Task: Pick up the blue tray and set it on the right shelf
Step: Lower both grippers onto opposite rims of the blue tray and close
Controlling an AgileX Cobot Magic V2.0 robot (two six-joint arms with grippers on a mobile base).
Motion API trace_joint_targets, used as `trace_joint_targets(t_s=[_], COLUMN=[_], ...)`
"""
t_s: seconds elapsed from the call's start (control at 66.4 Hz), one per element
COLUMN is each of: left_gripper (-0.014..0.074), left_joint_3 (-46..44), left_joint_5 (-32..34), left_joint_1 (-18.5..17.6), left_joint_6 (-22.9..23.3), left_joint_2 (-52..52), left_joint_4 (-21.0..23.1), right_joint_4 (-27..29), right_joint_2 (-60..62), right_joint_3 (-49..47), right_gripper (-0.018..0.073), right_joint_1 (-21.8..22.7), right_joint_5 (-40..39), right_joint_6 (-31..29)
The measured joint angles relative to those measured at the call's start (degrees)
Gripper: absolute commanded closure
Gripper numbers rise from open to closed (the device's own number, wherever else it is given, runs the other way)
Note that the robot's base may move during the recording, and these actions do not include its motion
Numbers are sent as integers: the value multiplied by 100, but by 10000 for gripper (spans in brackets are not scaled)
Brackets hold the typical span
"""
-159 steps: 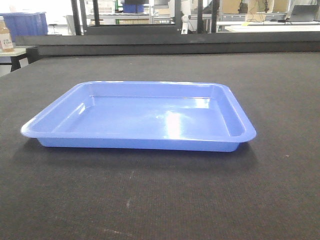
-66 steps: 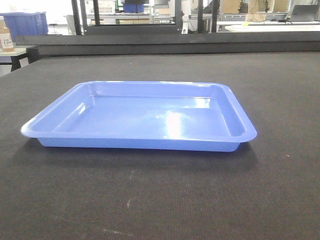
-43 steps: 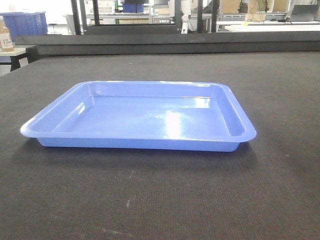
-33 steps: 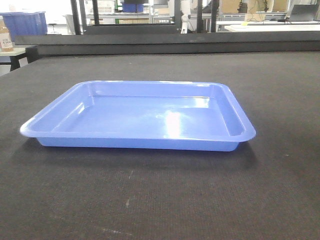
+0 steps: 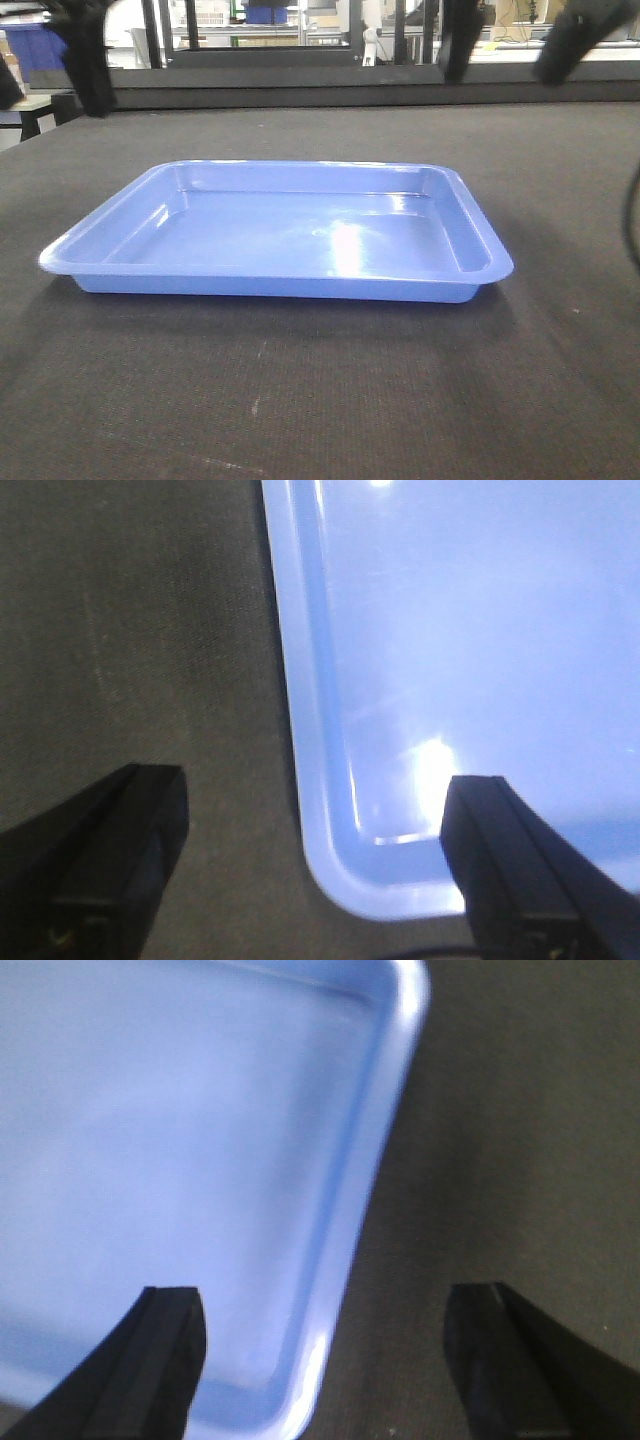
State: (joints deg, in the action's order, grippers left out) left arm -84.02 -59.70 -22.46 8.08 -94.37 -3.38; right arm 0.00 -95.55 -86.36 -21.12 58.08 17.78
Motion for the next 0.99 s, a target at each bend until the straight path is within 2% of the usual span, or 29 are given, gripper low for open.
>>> trace_joint_targets(t_s=[0.151, 0.407, 0.994], left_gripper=[165, 165, 165], left_joint_3=[-368, -443, -464], left_joint_5=[-67, -20, 265], left_joint_1=[88, 450, 460], left_joint_6=[147, 172, 57], left_joint_2=[-578, -1069, -1725], left_joint_4=[26, 410, 717], right_joint_4=[0, 0, 0], right_joint_2=[-497, -987, -1740], right_joint_3=[-111, -123, -123], right_gripper=[-15, -15, -9], right_joint_1=[0, 0, 0], right_joint_5=[-2, -234, -567], right_joint_6=[229, 332, 332])
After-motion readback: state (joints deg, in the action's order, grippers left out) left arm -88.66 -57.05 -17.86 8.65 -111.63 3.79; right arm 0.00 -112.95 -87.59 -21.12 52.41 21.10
